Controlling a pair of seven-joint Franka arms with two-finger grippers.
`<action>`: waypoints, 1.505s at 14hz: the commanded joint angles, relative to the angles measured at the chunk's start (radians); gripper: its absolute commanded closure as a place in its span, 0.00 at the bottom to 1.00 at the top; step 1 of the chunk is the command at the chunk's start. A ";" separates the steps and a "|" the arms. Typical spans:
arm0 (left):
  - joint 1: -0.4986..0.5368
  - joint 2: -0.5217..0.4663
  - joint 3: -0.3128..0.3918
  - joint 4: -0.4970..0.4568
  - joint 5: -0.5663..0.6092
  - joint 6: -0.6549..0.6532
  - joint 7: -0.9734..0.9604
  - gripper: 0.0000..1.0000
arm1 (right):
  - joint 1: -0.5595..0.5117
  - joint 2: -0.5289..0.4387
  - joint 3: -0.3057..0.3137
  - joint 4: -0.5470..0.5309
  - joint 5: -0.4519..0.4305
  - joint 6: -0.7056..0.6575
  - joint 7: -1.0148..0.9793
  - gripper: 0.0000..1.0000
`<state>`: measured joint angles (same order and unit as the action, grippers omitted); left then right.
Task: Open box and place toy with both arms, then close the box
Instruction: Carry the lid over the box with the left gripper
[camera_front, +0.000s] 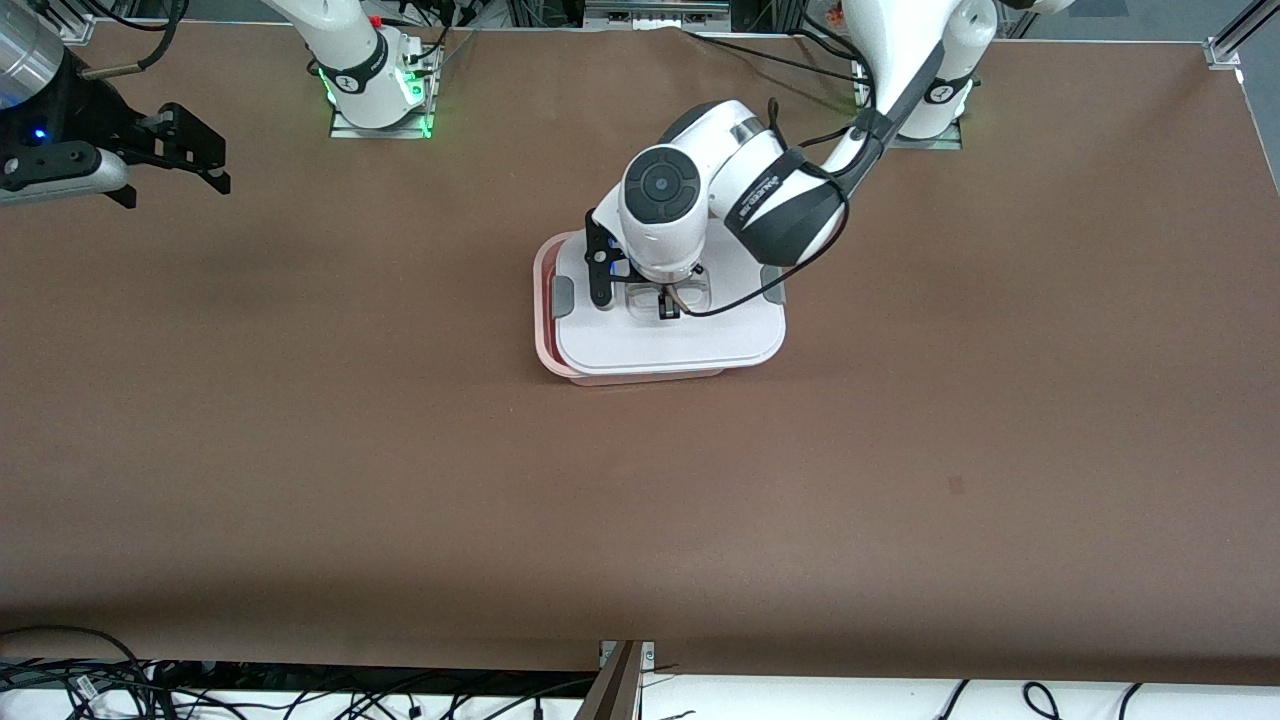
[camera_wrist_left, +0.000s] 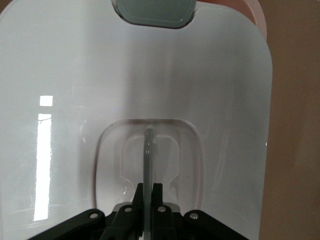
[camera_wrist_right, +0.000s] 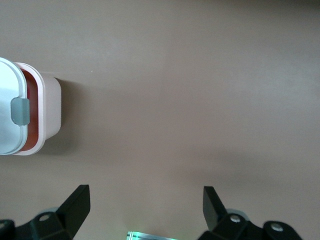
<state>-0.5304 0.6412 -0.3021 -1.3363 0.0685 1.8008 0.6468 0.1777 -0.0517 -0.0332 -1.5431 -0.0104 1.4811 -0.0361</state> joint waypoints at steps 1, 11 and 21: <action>-0.022 0.026 0.009 0.022 0.024 0.002 -0.038 1.00 | 0.006 0.015 0.006 0.034 -0.022 -0.018 0.015 0.00; -0.051 0.049 0.012 0.032 0.021 0.046 -0.153 1.00 | 0.005 0.032 -0.002 0.035 -0.011 -0.050 0.021 0.00; -0.057 0.071 0.014 0.077 0.021 0.046 -0.156 1.00 | 0.006 0.033 -0.001 0.040 -0.007 -0.050 0.028 0.00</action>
<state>-0.5681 0.6832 -0.3004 -1.3057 0.0687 1.8492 0.5124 0.1810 -0.0247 -0.0345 -1.5291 -0.0166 1.4531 -0.0257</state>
